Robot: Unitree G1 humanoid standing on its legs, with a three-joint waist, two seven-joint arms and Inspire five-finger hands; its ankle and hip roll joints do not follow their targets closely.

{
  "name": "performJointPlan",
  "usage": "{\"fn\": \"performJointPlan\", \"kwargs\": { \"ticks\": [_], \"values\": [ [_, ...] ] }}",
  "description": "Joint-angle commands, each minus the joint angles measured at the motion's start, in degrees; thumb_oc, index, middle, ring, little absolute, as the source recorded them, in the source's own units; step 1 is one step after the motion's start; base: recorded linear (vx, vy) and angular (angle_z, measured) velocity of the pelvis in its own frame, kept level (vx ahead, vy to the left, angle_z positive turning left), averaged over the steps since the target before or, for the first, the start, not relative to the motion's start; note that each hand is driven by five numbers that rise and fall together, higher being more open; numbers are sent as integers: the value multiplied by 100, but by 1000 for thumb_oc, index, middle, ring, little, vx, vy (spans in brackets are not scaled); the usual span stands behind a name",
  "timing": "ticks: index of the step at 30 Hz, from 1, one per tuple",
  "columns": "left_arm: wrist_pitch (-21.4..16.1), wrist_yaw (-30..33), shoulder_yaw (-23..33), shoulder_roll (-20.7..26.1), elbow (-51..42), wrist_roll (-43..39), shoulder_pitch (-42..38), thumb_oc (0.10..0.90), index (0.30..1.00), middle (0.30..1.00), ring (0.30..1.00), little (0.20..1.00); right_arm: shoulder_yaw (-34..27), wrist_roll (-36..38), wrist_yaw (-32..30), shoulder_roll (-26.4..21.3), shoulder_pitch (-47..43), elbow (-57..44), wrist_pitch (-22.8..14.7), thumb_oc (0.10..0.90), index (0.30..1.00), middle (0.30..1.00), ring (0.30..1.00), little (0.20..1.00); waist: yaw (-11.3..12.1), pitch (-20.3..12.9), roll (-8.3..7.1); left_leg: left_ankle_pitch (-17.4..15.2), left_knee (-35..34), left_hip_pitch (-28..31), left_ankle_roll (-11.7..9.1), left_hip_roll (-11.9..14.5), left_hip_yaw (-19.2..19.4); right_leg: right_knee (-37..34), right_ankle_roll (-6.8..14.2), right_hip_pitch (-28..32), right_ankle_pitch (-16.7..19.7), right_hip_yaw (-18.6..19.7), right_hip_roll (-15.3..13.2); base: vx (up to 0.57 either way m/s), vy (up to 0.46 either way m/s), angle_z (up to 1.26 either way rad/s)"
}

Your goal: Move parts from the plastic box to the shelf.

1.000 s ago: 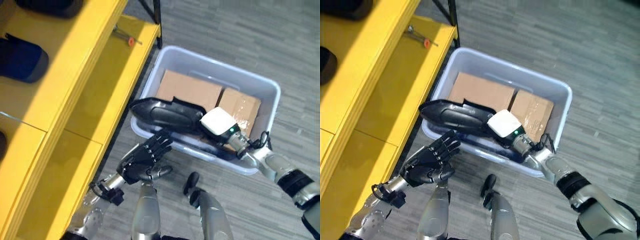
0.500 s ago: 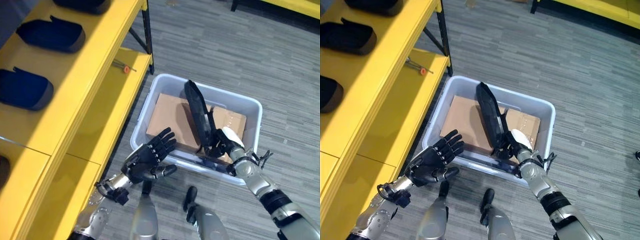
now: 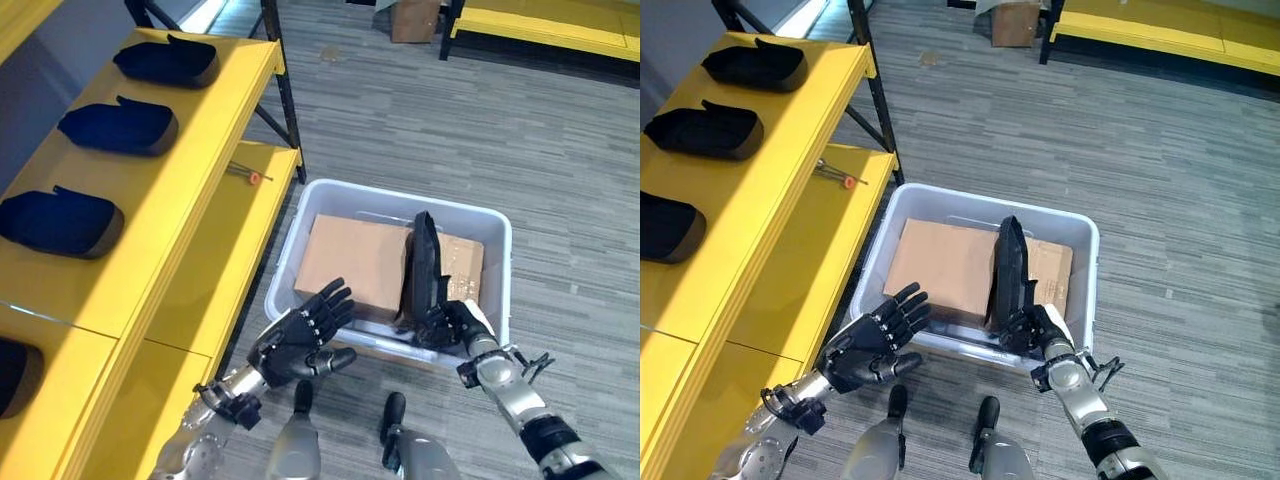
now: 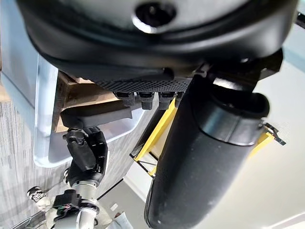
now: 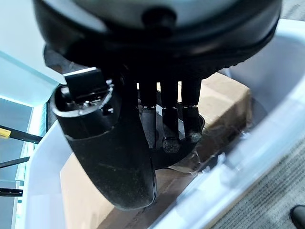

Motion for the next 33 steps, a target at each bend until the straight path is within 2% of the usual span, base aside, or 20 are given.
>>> {"fn": "performJointPlan", "kwargs": {
  "ticks": [1, 3, 5, 7, 10, 11, 12, 13, 15, 16, 17, 19, 21, 23, 26, 29, 30, 31, 33],
  "values": [
    [-691, -296, -166, -107, -611, -45, -15, 900, 1000, 1000, 1000, 1000, -159, -227, -416, -24, -265, -853, -618, 400, 300, 300, 300, 300, -91, -466, -123, 92, -97, 0, 104, 52, 127, 168, 48, 261, -525, 316, -41, -14, 48, -15],
    [-970, -356, -214, -76, -604, 315, -89, 900, 1000, 1000, 1000, 1000, -87, -298, -456, -1, -231, -1047, -595, 400, 300, 300, 300, 300, -160, -505, -112, 85, -107, 36, 101, 52, 168, 124, 56, 277, -494, 370, -46, -21, 54, -14],
    [-1258, -161, -341, 59, -747, 730, -214, 900, 1000, 1000, 1000, 1000, -22, 15, -307, 13, -168, -1364, -468, 400, 300, 300, 300, 300, -285, -562, -88, 82, -134, 107, 102, 50, 233, 76, 80, 297, -457, 472, -59, -20, 89, -15],
    [-1417, 349, -494, 164, -750, 1255, -518, 900, 1000, 1000, 1000, 1000, 84, 464, -110, 92, -59, -1679, -371, 400, 300, 300, 300, 300, -447, -655, -85, 66, -174, 199, 108, 49, 336, -16, 110, 344, -409, 555, -84, -3, 91, -17],
    [-1590, 974, -637, 221, -724, 2000, -764, 900, 1000, 1000, 1000, 1000, 153, 1213, 172, 213, -4, -1816, -290, 400, 300, 300, 300, 300, -566, -771, -91, 50, -205, 306, 90, 51, 455, -145, 132, 414, -344, 624, -111, 22, 62, -25],
    [-1590, 978, -639, 220, -724, 2003, -765, 900, 1000, 1000, 1000, 1000, 152, 1215, 172, 212, -3, -1817, -288, 400, 300, 300, 300, 300, -564, -768, -90, 50, -208, 312, 90, 51, 458, -148, 132, 419, -343, 626, -111, 27, 48, -17],
    [-1644, 1452, -666, 244, -700, 2319, -855, 900, 1000, 1000, 1000, 1000, 155, 1672, 223, 295, 17, -1853, -214, 400, 300, 300, 300, 300, -605, -831, -91, 40, -235, 369, 86, 48, 502, -200, 147, 453, -315, 653, -122, 15, 35, -16],
    [-1663, 1736, -685, 238, -684, 2510, -918, 900, 1000, 1000, 1000, 1000, 141, 1781, 248, 377, 37, -1884, -193, 400, 300, 300, 300, 300, -620, -861, -98, 29, -250, 402, 90, 44, 526, -220, 158, 474, -307, 655, -128, 16, 39, -8],
    [-1854, 2095, -701, 217, -586, 3004, -1027, 900, 1000, 1000, 1000, 1000, 138, 1875, 226, 500, 41, -1967, -175, 400, 300, 300, 300, 300, -641, -918, -117, -1, -261, 456, 95, 41, 580, -258, 165, 515, -299, 661, -142, 1, 16, -14],
    [-2106, 2357, -732, 250, -547, 3508, -1077, 900, 1000, 1000, 1000, 1000, 135, 1818, 134, 546, 19, -2017, -194, 400, 300, 300, 300, 300, -653, -947, -133, -14, -265, 479, 92, 37, 603, -280, 173, 530, -289, 673, -149, -6, 11, -15],
    [-2187, 2633, -779, 273, -549, 3836, -1145, 900, 1000, 1000, 1000, 1000, 148, 1776, 9, 589, -33, -2111, -128, 400, 300, 300, 300, 300, -657, -972, -157, -33, -271, 506, 94, 31, 626, -315, 181, 557, -277, 674, -156, -6, 9, -9],
    [-2191, 2811, -816, 279, -564, 4090, -1207, 900, 1000, 1000, 1000, 1000, 172, 1789, -92, 618, -79, -2183, -33, 400, 300, 300, 300, 300, -660, -997, -174, -46, -278, 534, 95, 26, 639, -351, 190, 586, -263, 679, -163, 0, 0, 0],
    [-2219, 3184, -987, 314, -553, 4703, -1388, 900, 1000, 1000, 1000, 1000, 261, 1494, -336, 702, -229, -2165, 101, 400, 300, 300, 300, 300, -661, -1071, -203, -69, -329, 610, 95, 19, 680, -458, 215, 660, -226, 674, -180, 0, 0, 0],
    [-2184, 3321, -1052, 327, -565, 4918, -1479, 900, 1000, 1000, 1000, 1000, 305, 1257, -381, 726, -327, -2094, 225, 400, 300, 300, 300, 300, -655, -1109, -214, -81, -353, 649, 95, 20, 700, -501, 232, 694, -210, 664, -190, 0, 0, 0],
    [-2254, 3799, -1152, 421, -599, 5719, -1657, 900, 1000, 1000, 1000, 1000, 378, 1421, -430, 738, -452, -1964, 384, 400, 300, 300, 300, 300, -659, -1169, -221, -88, -393, 704, 90, 23, 744, -559, 249, 740, -190, 663, -196, 0, 0, 0],
    [-2472, 4361, -1242, 570, -611, 6784, -1887, 900, 1000, 1000, 1000, 1000, 409, 1720, -302, 784, -529, -1891, 465, 400, 300, 300, 300, 300, -684, -1198, -229, -91, -422, 723, 84, 30, 776, -579, 265, 734, -174, 678, -201, 0, 0, 0],
    [-2479, 4386, -1253, 565, -596, 6807, -1893, 900, 1000, 1000, 1000, 1000, 407, 1722, -301, 784, -532, -1889, 465, 400, 300, 300, 300, 300, -682, -1196, -230, -91, -422, 725, 85, 30, 776, -580, 265, 735, -174, 678, -201, 0, 0, 0],
    [-2615, 4708, -1325, 688, -602, 7345, -2060, 900, 1000, 1000, 1000, 1000, 435, 1920, -153, 819, -569, -1883, 523, 400, 300, 300, 300, 300, -708, -1205, -233, -92, -431, 729, 78, 30, 790, -593, 268, 734, -165, 691, -202, 0, 0, 0],
    [-2754, 4795, -1375, 847, -595, 7566, -2242, 900, 1000, 1000, 1000, 1000, 493, 1754, 43, 777, -580, -1941, 626, 400, 300, 300, 300, 300, -744, -1222, -226, -95, -453, 742, 68, 29, 810, -615, 289, 737, -159, 718, -210, 0, 0, 0]
  ]
}}
